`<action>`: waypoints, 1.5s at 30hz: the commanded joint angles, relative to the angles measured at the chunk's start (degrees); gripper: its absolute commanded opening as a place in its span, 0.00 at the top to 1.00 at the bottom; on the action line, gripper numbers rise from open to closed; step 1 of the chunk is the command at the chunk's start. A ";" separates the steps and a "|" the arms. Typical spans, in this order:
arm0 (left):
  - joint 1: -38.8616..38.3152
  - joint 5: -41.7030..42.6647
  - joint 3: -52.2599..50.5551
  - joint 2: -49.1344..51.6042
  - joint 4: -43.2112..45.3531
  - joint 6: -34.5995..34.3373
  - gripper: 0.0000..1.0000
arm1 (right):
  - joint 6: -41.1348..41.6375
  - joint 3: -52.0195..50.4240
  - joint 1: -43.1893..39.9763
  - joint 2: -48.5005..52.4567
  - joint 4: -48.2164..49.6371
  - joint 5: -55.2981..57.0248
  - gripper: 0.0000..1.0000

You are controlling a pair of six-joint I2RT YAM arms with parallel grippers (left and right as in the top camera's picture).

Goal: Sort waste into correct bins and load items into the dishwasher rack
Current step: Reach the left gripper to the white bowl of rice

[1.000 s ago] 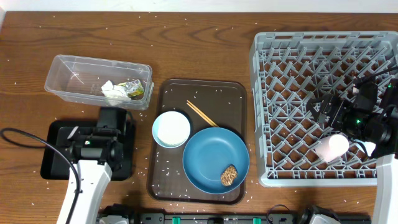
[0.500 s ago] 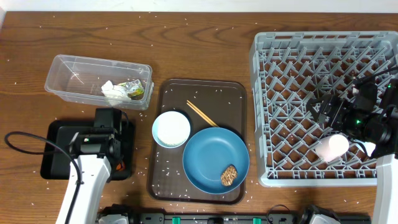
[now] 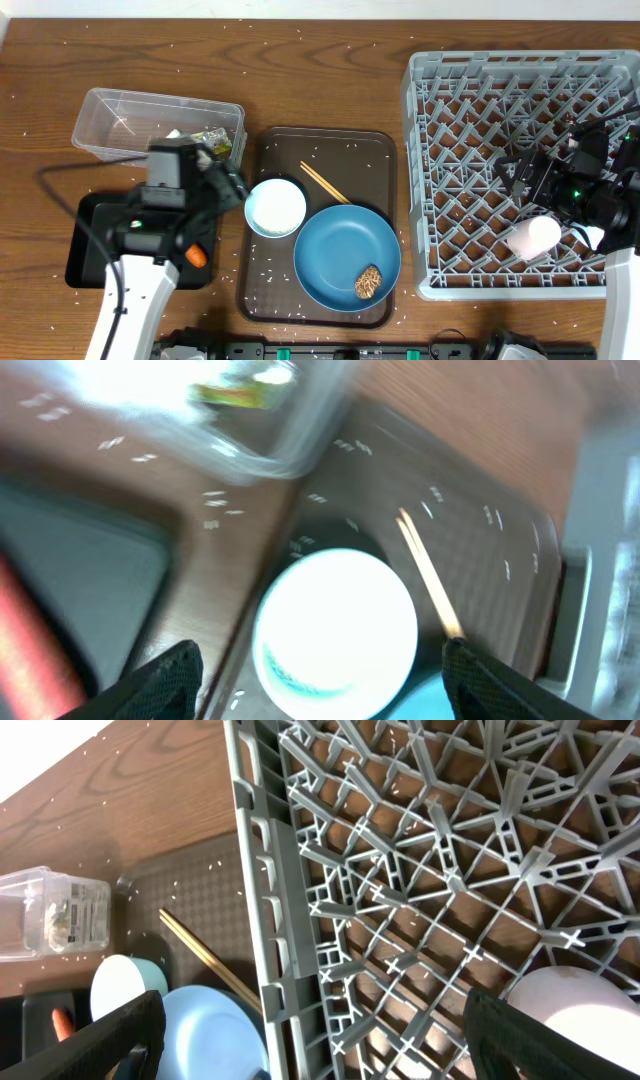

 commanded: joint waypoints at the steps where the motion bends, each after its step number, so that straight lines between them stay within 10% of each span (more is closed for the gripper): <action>1: -4.63 -3.02 0.79 3.93 0.02 12.59 0.27 | 0.42 0.94 0.90 0.00 -0.13 0.17 0.12; 30: -7.76 0.66 -0.35 29.05 3.61 15.74 0.73 | 0.37 0.92 0.90 0.02 -1.57 0.22 0.11; 45: -9.88 -2.10 -0.46 30.42 5.57 17.66 0.75 | 0.37 0.92 0.90 0.02 -1.81 0.22 0.11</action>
